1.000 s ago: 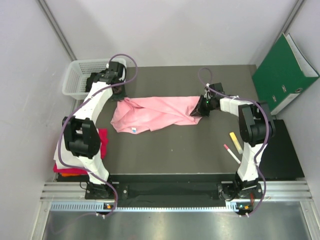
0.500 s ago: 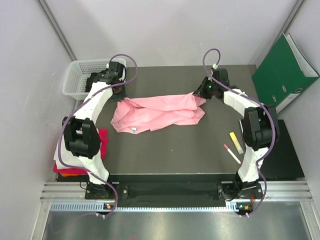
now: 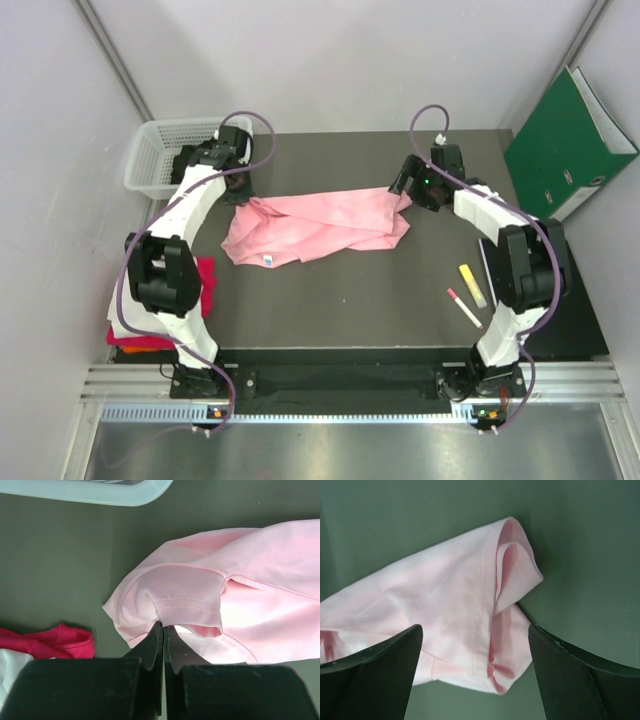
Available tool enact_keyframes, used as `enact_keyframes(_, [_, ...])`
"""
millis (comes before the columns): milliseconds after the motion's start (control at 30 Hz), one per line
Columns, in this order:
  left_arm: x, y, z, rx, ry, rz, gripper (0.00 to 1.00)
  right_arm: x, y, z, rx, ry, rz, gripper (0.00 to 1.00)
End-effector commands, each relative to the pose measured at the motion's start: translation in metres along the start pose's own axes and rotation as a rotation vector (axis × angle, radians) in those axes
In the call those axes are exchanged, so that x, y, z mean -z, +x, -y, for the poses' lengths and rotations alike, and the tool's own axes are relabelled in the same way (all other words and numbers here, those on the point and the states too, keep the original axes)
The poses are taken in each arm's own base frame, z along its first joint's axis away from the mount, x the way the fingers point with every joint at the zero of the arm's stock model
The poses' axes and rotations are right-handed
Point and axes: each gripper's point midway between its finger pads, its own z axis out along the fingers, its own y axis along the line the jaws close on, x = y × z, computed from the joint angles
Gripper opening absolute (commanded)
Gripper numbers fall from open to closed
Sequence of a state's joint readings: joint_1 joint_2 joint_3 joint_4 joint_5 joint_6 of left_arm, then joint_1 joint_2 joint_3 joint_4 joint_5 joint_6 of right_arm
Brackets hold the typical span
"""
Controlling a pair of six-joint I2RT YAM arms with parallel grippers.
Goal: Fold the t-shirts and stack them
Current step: Flatten out the tshirt
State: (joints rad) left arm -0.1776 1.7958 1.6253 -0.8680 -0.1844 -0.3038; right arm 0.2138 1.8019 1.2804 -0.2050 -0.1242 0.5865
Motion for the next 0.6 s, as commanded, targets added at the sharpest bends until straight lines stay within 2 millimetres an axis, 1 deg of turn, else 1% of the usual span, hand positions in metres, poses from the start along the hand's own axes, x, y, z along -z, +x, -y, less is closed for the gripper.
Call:
enact_keyframes(0, [0.010,-0.010,0.003,0.009,0.027,0.047,0.00,0.024,0.008,-0.010,-0.024,-0.055,-0.017,0.85])
enact_keyframes(33, [0.009,-0.010,0.003,0.007,0.028,0.045,0.00,0.023,0.015,-0.012,-0.044,-0.074,-0.041,0.82])
enact_keyframes(67, [0.009,-0.010,0.003,0.007,0.028,0.045,0.00,0.021,0.024,-0.008,-0.054,-0.075,-0.062,0.81])
enact_keyframes(200, [0.009,-0.010,0.003,0.005,0.028,0.045,0.00,0.013,0.042,-0.006,-0.099,-0.092,-0.115,0.75])
enact_keyframes(233, [0.008,-0.010,0.004,0.004,0.030,0.044,0.00,0.008,0.049,-0.006,-0.111,-0.096,-0.147,0.75])
enact_keyframes(333, [0.008,-0.011,0.004,0.006,0.030,0.046,0.00,0.000,0.057,-0.008,-0.114,-0.105,-0.177,0.72])
enact_keyframes(400, [0.008,-0.010,0.004,0.004,0.030,0.044,0.00,-0.003,0.060,-0.011,-0.106,-0.111,-0.183,0.70])
enact_keyframes(467, [0.008,-0.009,0.004,0.002,0.029,0.043,0.00,-0.008,0.061,-0.016,-0.106,-0.130,-0.185,0.66])
enact_keyframes(500, [0.008,-0.010,0.003,0.006,0.027,0.043,0.00,-0.011,0.064,-0.018,-0.104,-0.132,-0.197,0.57])
enact_keyframes(533, [0.008,-0.009,0.002,0.006,0.024,0.043,0.00,-0.017,0.070,-0.017,-0.109,-0.126,-0.218,0.54])
enact_keyframes(567, [0.008,-0.009,0.003,0.002,0.024,0.043,0.00,-0.019,0.071,-0.021,-0.110,-0.131,-0.225,0.54])
